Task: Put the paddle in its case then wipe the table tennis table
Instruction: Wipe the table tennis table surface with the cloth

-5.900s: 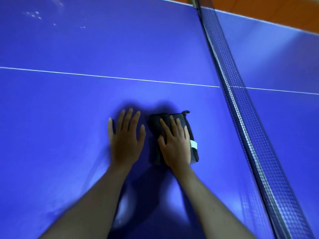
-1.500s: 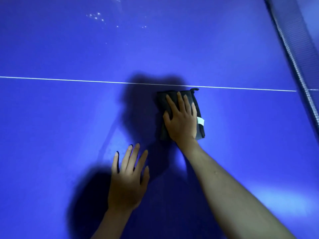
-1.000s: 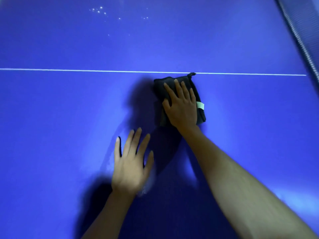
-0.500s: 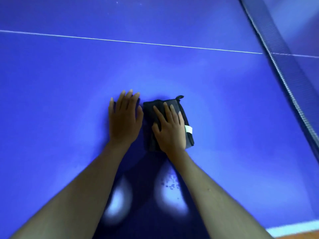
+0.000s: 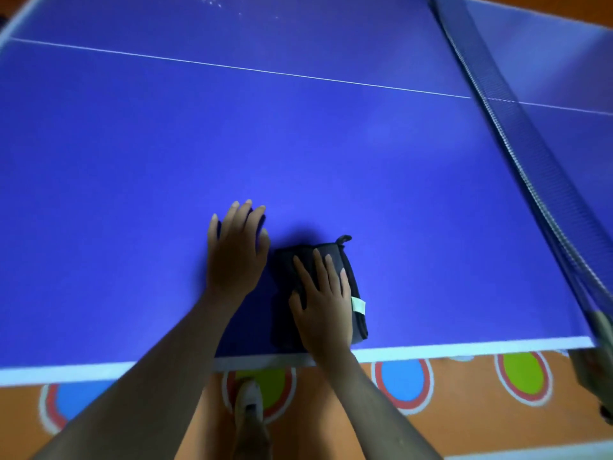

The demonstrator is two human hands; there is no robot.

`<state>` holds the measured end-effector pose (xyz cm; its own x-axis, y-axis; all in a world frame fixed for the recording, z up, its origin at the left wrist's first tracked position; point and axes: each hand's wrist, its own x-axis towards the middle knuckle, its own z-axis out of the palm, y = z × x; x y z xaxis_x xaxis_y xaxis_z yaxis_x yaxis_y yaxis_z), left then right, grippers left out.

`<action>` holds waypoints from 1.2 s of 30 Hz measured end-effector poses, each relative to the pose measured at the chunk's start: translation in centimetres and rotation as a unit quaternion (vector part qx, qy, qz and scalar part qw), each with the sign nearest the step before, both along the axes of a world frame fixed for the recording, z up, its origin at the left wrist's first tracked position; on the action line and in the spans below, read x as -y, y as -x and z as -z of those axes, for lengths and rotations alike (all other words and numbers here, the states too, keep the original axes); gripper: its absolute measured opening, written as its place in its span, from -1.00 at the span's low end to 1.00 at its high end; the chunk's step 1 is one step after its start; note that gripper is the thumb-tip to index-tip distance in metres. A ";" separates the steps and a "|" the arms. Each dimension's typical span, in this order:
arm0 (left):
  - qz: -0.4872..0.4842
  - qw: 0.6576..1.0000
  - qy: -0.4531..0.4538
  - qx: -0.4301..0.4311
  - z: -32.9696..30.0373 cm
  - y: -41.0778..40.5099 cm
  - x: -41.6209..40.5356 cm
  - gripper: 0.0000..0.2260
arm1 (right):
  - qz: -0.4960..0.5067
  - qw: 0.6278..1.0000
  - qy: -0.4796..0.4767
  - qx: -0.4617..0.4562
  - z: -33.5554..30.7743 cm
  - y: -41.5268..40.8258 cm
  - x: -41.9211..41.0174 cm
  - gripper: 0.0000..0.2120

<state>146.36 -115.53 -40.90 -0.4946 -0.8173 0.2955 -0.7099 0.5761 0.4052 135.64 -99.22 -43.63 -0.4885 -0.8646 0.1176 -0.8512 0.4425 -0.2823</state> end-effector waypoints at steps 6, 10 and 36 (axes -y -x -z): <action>-0.013 1.000 -0.004 0.013 -0.8 -1.1 -6.6 -0.58 | -0.016 1.000 -0.016 -0.002 0.3 -3.4 -9.3 -0.40; -0.010 1.000 -0.013 0.021 -0.8 -1.2 -8.6 -0.56 | -0.031 0.998 -0.044 -0.020 0.0 -2.8 -11.9 -0.44; 0.025 0.997 0.066 -0.010 3.5 3.1 -4.3 -0.62 | 0.017 0.997 -0.060 -0.049 0.0 19.0 10.8 -0.43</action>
